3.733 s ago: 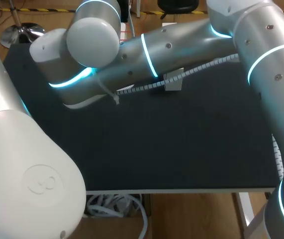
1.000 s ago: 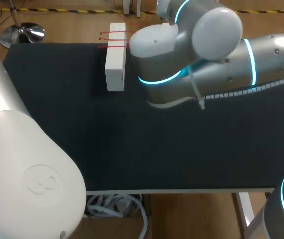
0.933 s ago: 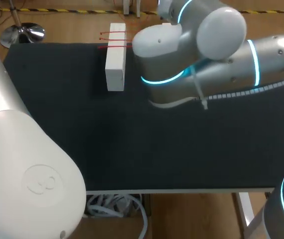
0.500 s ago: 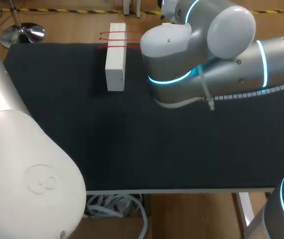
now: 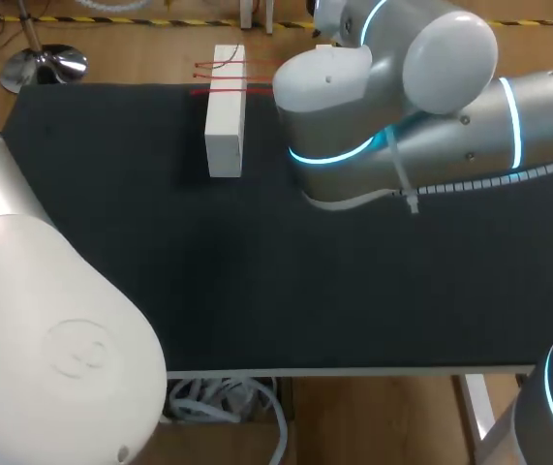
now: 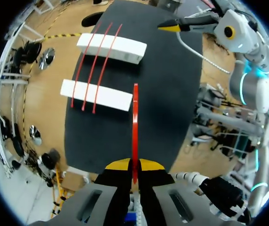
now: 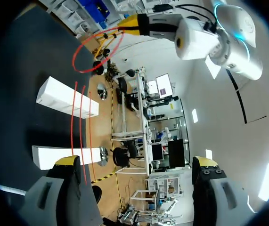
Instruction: Grab the tape and strap the tape.
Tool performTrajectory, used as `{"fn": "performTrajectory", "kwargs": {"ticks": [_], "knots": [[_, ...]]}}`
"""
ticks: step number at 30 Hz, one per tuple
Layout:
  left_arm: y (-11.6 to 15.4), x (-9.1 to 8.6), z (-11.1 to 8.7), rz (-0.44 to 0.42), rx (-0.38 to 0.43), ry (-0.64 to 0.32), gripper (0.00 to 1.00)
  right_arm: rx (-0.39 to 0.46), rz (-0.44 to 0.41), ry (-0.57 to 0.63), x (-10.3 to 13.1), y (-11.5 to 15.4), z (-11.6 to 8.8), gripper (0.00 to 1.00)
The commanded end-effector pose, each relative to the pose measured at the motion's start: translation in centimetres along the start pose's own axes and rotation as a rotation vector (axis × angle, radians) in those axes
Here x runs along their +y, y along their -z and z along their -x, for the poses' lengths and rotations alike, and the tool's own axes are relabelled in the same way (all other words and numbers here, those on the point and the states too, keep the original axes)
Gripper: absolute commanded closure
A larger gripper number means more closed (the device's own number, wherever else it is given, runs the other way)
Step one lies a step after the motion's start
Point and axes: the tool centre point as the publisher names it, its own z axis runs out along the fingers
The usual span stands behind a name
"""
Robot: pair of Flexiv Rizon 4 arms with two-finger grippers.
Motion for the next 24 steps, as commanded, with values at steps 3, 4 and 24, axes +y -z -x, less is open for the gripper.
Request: {"fn": "performTrajectory", "kwargs": {"ticks": [3,4,24], "knots": [[-3.4,2.8,-1.0,-0.019,0.058,0.058,1.00,0.007,0.000,0.002,0.0,0.1,0.2,0.00],[-3.6,3.1,-1.0,-0.021,0.064,0.070,1.00,0.007,0.000,0.002,0.0,0.1,0.2,0.00],[-3.9,3.3,-0.8,-0.021,0.076,0.074,0.00,0.007,0.000,0.002,0.0,0.1,0.2,0.00]]}}
